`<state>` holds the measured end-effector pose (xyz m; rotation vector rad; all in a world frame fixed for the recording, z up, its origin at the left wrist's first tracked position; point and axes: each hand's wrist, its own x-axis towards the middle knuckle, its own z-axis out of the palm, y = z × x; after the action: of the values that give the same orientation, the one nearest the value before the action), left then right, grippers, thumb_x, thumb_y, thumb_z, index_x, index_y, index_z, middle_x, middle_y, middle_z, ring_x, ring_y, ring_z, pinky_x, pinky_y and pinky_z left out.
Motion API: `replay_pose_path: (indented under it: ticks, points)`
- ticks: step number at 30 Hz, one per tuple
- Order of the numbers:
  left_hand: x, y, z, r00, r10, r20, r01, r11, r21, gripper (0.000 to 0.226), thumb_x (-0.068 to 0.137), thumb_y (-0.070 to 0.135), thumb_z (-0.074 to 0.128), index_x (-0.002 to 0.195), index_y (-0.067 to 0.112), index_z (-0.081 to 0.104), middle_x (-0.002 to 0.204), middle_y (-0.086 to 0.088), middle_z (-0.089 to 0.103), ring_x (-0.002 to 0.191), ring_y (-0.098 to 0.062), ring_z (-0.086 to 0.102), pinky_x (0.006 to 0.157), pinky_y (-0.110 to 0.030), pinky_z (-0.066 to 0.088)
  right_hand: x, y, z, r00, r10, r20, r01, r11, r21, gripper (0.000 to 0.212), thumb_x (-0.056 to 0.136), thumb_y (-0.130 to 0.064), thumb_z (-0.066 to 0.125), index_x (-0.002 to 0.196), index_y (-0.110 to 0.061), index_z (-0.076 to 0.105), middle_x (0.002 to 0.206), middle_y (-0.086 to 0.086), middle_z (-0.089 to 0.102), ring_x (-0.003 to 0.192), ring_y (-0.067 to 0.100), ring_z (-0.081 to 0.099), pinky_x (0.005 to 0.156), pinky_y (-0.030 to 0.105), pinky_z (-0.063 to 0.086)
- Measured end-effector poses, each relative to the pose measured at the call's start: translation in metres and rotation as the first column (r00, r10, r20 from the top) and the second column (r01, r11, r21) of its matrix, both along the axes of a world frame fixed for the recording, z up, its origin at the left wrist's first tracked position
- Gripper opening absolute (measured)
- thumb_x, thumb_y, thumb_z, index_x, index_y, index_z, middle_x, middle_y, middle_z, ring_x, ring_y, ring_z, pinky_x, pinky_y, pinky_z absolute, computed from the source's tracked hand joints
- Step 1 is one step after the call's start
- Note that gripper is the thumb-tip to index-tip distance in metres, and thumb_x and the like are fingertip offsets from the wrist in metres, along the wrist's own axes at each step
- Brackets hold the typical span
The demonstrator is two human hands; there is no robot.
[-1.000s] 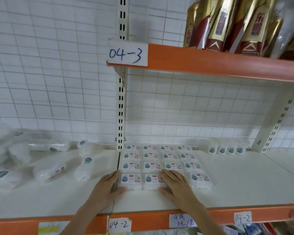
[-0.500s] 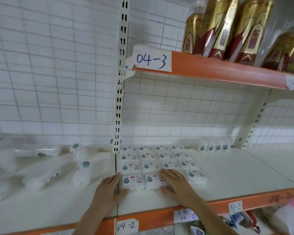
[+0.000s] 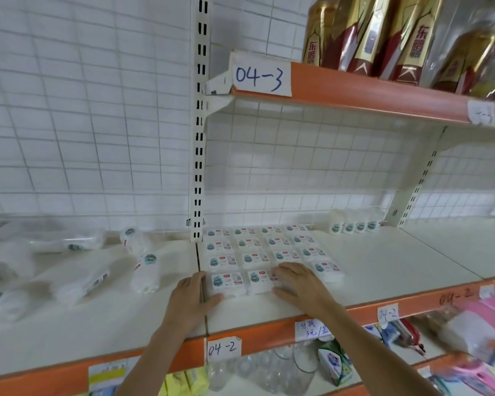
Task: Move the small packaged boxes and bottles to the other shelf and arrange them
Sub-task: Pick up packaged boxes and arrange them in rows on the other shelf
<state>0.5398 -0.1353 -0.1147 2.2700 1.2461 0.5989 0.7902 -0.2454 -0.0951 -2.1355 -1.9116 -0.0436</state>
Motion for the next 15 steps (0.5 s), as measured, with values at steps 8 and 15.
replay_pose_path:
  ticks: [8,15]
  points:
    - [-0.002,-0.003,-0.001,0.999,-0.015,0.032,0.016,1.0,-0.006,0.061,0.082,0.047,0.059,0.131,0.017,0.038,0.128,-0.003,0.051,0.12,-0.02,0.042,0.099,-0.032,0.037,-0.006,-0.004,0.005,1.0,0.012,0.01,-0.012,1.0,-0.002,0.09,0.07,-0.078,0.013,0.133,-0.024,0.049,0.138,-0.005,0.045,0.129,0.013,0.039,0.107,0.025,0.026]
    - [-0.009,-0.01,0.008,0.997,-0.047,0.059,0.047,0.999,0.004,0.072,0.081,0.046,0.062,0.138,0.015,0.029,0.138,-0.005,0.045,0.126,-0.023,0.04,0.103,-0.037,0.036,-0.016,-0.011,0.015,0.999,0.014,0.032,-0.014,1.0,0.007,0.091,0.071,-0.082,0.019,0.138,-0.025,0.04,0.146,-0.005,0.036,0.136,0.015,0.028,0.113,0.033,0.02]
